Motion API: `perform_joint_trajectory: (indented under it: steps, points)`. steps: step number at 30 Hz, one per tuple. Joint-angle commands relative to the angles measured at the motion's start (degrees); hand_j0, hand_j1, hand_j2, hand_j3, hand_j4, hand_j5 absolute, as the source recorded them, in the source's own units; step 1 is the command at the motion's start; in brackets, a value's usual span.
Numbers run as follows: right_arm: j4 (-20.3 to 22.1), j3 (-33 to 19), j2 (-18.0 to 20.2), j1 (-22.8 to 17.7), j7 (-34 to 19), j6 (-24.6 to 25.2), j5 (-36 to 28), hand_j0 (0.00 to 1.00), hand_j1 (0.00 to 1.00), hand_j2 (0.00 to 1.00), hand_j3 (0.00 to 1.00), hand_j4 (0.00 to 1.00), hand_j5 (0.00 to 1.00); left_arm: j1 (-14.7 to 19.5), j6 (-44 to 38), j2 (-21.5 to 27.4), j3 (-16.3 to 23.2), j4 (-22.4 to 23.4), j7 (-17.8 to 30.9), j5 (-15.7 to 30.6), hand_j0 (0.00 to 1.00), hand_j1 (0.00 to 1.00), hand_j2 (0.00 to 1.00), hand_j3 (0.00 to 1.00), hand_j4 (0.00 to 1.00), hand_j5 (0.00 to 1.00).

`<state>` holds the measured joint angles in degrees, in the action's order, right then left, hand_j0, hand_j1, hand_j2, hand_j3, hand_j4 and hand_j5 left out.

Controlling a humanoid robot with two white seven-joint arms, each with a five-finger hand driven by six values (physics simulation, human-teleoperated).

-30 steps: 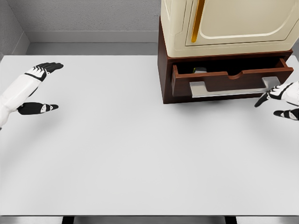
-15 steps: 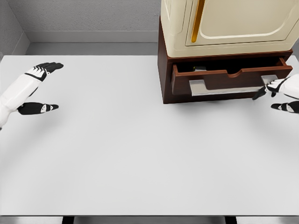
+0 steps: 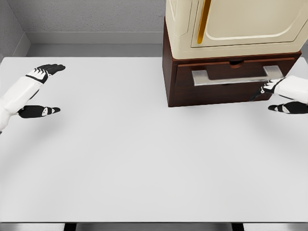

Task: Put the switch into the drawer with left arm, and close the drawer with right arm

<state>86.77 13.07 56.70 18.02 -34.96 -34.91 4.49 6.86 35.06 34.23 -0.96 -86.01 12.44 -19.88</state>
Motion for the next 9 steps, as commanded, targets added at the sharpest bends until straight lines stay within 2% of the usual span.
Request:
perform_joint_trajectory:
  steps: [1, 8, 9]
  points:
    - [-0.81, 1.08, -0.53, 0.00, -0.04, -0.09, 0.17, 0.68, 0.68, 0.68, 0.68, 0.68, 0.68, 0.09, -0.06, 0.05, -0.10, 0.05, -0.05, 0.45, 1.00, 1.00, 1.00, 1.00, 1.00, 1.00]
    - [-0.20, 2.04, -0.18, -1.23, -0.04, -0.09, 1.31, 0.70, 0.70, 0.70, 0.70, 0.70, 0.70, 0.00, -0.06, -0.04, -0.01, 0.14, -0.05, 0.28, 1.00, 1.00, 1.00, 1.00, 1.00, 1.00]
    - [0.59, 2.39, -0.09, -1.49, -0.04, -0.09, 1.31, 0.84, 0.84, 0.84, 0.84, 0.84, 0.84, -0.09, -0.06, -0.04, 0.17, 0.14, 0.04, 0.19, 1.00, 1.00, 1.00, 1.00, 1.00, 1.00]
